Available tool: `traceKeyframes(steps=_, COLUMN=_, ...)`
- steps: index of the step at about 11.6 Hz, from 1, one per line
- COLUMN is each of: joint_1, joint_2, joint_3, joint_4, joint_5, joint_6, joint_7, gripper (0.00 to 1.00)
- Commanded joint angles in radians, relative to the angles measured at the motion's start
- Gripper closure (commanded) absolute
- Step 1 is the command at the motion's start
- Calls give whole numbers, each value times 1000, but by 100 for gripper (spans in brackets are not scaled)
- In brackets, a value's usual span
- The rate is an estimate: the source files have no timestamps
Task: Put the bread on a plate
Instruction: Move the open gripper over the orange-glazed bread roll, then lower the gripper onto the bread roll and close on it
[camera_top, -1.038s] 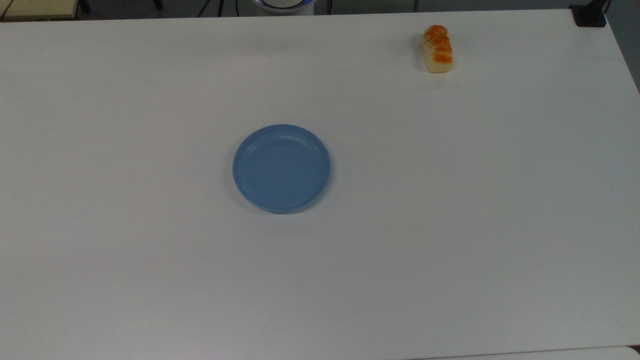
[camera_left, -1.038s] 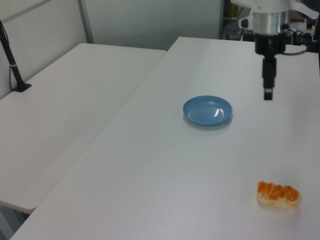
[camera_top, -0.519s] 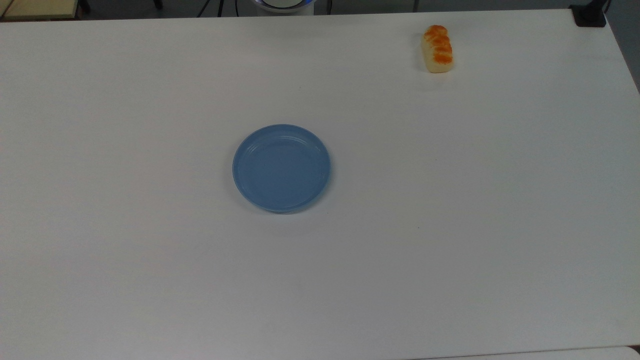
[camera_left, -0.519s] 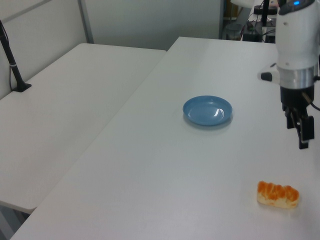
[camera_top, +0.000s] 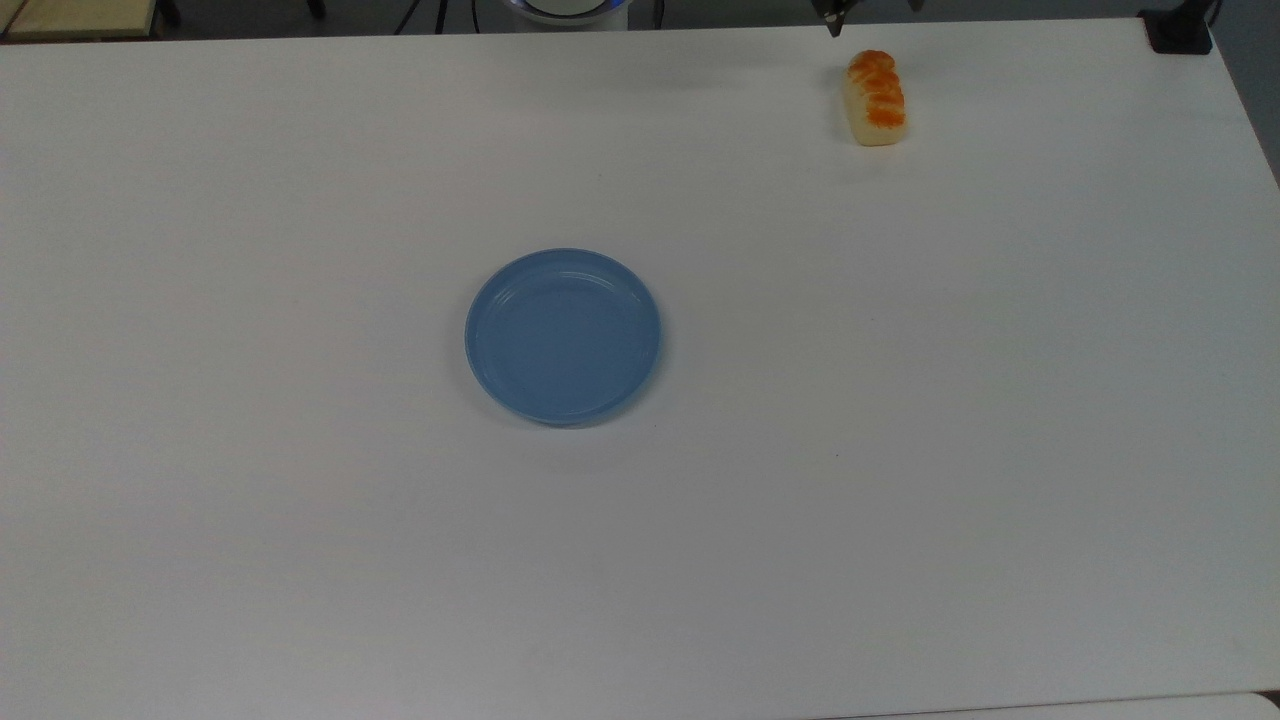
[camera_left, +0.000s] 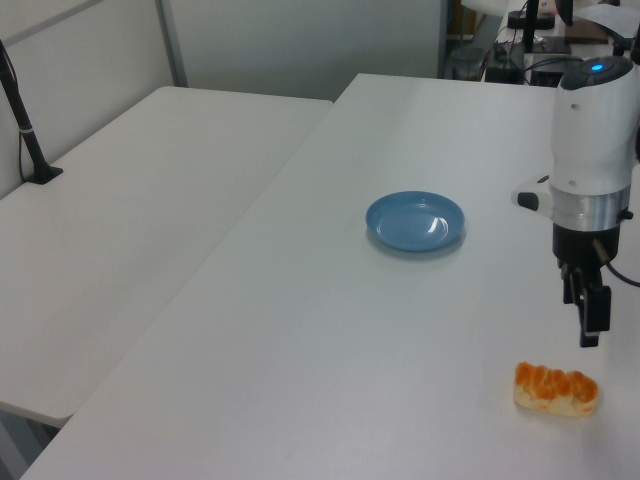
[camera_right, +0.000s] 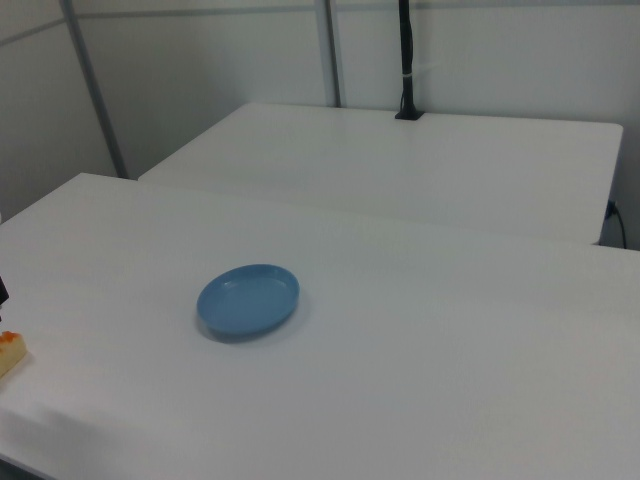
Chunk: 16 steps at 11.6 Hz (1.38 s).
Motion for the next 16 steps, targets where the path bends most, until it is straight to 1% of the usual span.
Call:
traceKeyframes(steps=1, joint_1=-4, joint_2=18, joint_3=16, joint_4=-11, joint_5=21, joint_6=49, joint_7=73, gripper=0)
traceKeyframes(steps=2, joint_1=1, joint_2=23, joint_3=20, joint_4=-20, joint_5=21, joint_6=55, joint_7=90, gripper=0)
traceKeyframes(steps=4, joint_1=27, joint_2=55, joint_3=41, joint_4=-57, joint_5=4, joint_6=136, joint_7=128, gripper=0)
traceKeyframes(steps=5, joint_1=35, joint_2=79, joint_3=44, joint_4=-60, joint_5=-14, joint_6=158, joint_7=151, gripper=0)
traceKeyframes(steps=10, joint_1=39, joint_2=196, joint_3=44, joint_4=-57, joint_5=-154, joint_6=252, joint_7=270, gripper=0)
traceKeyframes(steps=11, joint_1=39, joint_2=210, joint_3=44, joint_4=-55, joint_5=-168, joint_6=259, joint_7=280, gripper=0)
traceKeyframes(steps=13, joint_1=39, joint_2=219, joint_3=44, joint_4=-54, joint_5=-172, joint_6=264, joint_7=282, gripper=0)
traceKeyframes(steps=14, joint_1=39, joint_2=219, joint_3=44, joint_4=-54, joint_5=-172, joint_6=264, joint_7=282, gripper=1)
traceKeyframes(steps=16, joint_1=41, joint_2=248, joint_3=44, joint_4=-52, joint_5=-189, joint_6=264, joint_7=282, gripper=18)
